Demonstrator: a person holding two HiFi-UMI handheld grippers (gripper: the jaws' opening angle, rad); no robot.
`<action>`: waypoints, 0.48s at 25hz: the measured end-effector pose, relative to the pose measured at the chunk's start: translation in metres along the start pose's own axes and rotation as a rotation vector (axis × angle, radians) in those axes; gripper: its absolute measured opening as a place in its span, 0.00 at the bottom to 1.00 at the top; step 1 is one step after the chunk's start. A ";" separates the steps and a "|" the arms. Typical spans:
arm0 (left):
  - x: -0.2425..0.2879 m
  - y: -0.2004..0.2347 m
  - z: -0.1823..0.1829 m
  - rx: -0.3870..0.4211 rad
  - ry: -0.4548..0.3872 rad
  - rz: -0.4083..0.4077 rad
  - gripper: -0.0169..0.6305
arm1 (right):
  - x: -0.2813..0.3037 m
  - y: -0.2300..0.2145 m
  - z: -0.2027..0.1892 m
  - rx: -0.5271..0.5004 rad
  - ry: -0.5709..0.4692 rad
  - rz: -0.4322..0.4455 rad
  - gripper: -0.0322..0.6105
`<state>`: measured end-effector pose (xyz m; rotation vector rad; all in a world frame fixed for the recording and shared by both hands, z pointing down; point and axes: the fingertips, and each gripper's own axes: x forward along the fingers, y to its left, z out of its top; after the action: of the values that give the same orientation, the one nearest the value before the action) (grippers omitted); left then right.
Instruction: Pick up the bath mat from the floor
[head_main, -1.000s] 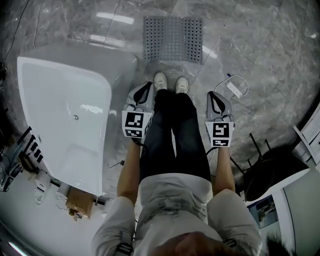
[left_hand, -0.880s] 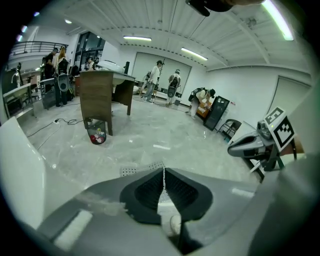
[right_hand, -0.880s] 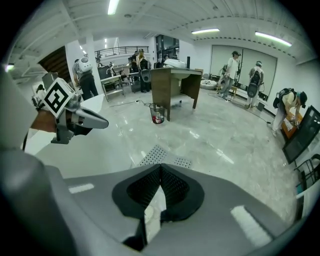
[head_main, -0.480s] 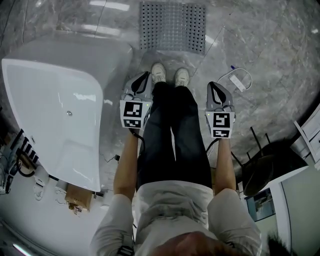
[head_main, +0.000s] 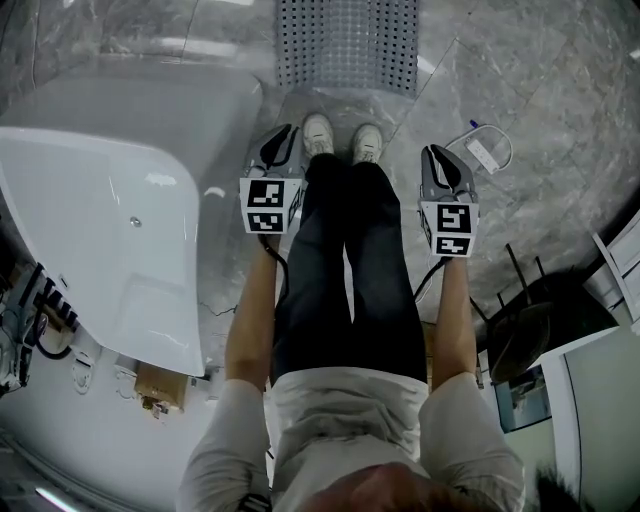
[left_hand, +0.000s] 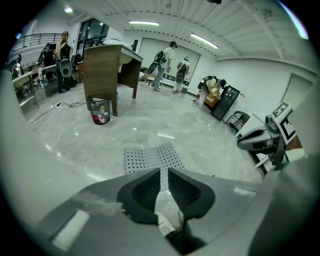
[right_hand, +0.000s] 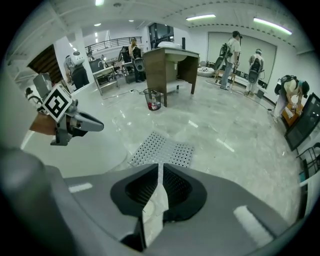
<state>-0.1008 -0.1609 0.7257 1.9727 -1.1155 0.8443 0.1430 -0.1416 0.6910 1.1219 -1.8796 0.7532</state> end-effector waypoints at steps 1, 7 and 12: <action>0.004 0.001 -0.002 -0.005 0.007 0.000 0.11 | 0.005 -0.002 -0.002 0.010 0.004 0.002 0.10; 0.024 0.014 -0.013 -0.005 0.057 -0.002 0.12 | 0.037 -0.006 -0.008 0.030 0.022 -0.008 0.11; 0.056 0.031 -0.033 -0.004 0.088 0.013 0.15 | 0.072 -0.017 -0.023 0.041 0.050 -0.016 0.12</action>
<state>-0.1117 -0.1691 0.7965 1.9084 -1.0795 0.9259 0.1457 -0.1606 0.7659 1.1329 -1.8190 0.8070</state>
